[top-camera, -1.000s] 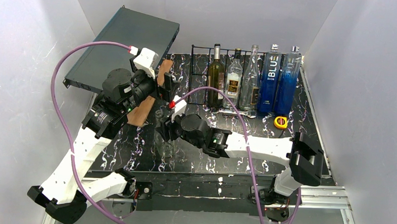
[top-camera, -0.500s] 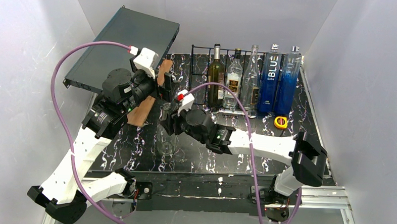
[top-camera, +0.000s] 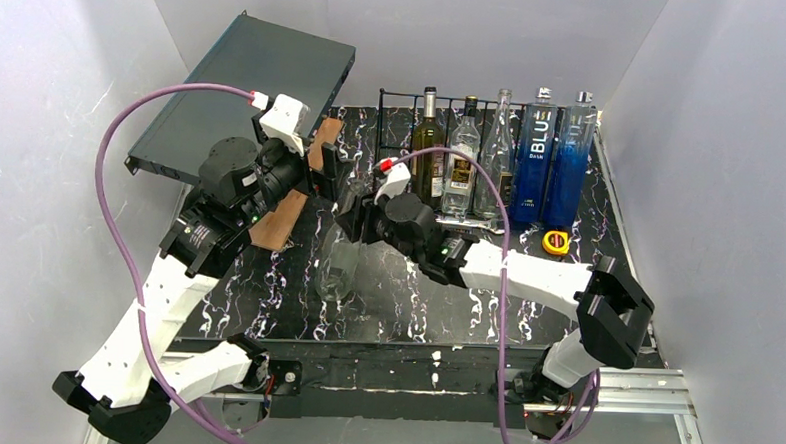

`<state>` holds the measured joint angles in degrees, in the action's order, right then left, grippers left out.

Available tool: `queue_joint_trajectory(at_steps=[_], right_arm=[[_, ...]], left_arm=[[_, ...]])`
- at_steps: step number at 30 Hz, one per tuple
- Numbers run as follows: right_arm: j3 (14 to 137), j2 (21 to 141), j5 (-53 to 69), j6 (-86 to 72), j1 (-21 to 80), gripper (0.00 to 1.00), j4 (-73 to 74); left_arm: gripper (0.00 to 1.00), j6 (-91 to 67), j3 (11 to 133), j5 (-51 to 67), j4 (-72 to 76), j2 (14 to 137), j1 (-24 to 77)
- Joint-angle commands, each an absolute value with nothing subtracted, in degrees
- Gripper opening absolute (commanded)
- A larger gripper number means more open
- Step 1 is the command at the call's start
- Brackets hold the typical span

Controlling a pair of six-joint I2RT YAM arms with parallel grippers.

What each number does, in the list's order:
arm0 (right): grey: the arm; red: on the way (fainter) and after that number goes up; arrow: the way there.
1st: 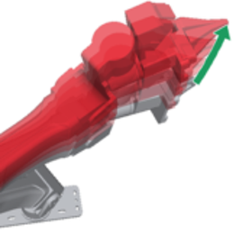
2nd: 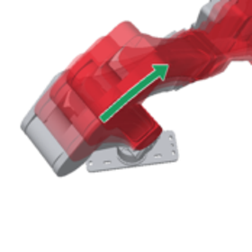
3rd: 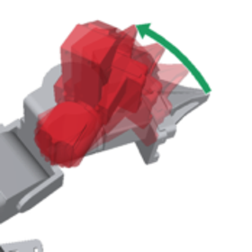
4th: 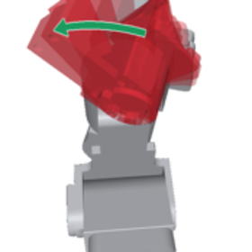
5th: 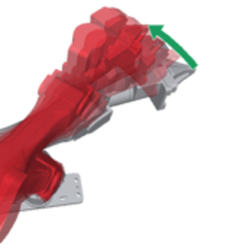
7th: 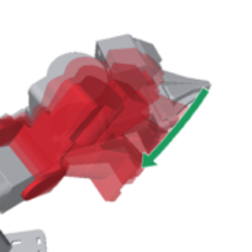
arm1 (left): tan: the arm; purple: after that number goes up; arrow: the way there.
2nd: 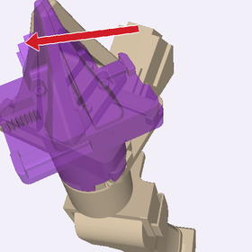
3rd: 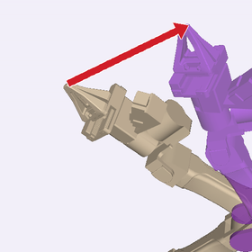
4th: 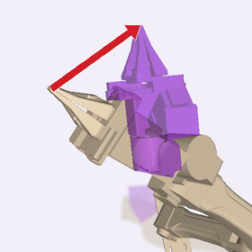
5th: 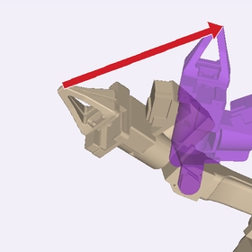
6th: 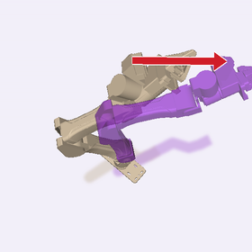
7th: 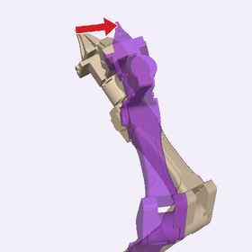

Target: Put the wine bottle on the wine rack

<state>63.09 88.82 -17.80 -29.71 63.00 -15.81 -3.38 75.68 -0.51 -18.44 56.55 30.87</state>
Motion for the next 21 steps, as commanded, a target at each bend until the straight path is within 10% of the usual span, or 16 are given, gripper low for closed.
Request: queue_joint_trajectory(at_steps=[1, 21], right_arm=[[67.8, 85.5, -19.4, -30.9, 58.7, 0.01, -18.2], [87.0, 93.0, -19.8, -23.8, 46.5, 0.01, -11.9]], left_arm=[[0.99, -2.7, 75.7, -2.0, -18.2, 55.0, 31.0], [0.99, -2.8, 75.6, -2.3, -18.1, 54.7, 31.0]])
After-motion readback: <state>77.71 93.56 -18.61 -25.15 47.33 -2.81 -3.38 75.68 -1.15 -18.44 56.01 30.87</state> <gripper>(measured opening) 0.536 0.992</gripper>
